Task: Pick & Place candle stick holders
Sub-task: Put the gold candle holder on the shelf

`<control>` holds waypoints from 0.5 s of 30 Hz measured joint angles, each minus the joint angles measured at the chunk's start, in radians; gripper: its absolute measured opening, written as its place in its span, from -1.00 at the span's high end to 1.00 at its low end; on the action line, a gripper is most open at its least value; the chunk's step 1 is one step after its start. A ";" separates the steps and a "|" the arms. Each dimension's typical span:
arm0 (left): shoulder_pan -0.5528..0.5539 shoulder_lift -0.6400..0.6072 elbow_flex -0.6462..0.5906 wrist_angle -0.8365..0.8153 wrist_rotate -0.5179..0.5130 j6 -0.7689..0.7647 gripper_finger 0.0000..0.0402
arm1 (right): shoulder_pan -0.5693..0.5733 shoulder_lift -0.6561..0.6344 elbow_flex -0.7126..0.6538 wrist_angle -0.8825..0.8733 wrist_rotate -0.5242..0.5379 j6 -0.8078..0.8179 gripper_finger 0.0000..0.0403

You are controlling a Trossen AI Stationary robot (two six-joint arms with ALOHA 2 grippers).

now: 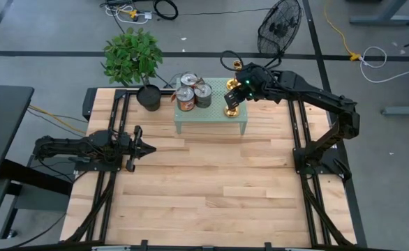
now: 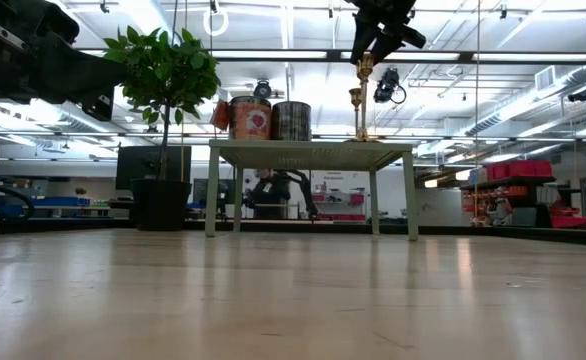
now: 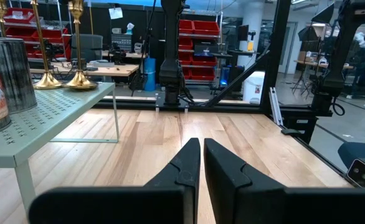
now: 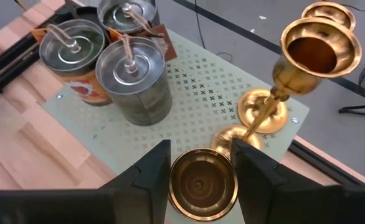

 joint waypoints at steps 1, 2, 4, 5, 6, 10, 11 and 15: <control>0.000 0.000 0.000 0.000 0.000 0.000 0.85 | 0.000 0.000 0.000 -0.002 -0.001 0.000 0.29; 0.000 0.000 0.000 0.000 0.000 0.000 0.85 | 0.000 0.000 0.000 -0.006 -0.002 0.000 0.29; 0.000 0.000 0.000 0.000 0.000 0.000 0.85 | 0.000 0.000 0.000 -0.017 -0.003 0.000 0.29; 0.000 0.000 0.000 0.000 0.000 0.000 0.85 | 0.000 0.000 0.000 -0.020 -0.003 0.000 0.29; 0.000 0.000 0.000 0.000 0.000 0.000 0.85 | 0.000 0.000 0.000 -0.022 -0.003 0.000 0.29; 0.000 0.000 0.000 0.000 0.000 0.000 0.85 | 0.000 0.000 0.000 -0.022 -0.003 0.000 0.29; 0.000 0.000 0.000 0.000 0.000 0.000 0.85 | 0.000 0.000 0.000 -0.022 -0.003 0.000 0.29; 0.000 0.000 0.000 0.000 0.000 0.000 0.85 | 0.000 0.000 0.000 -0.022 -0.003 -0.001 0.29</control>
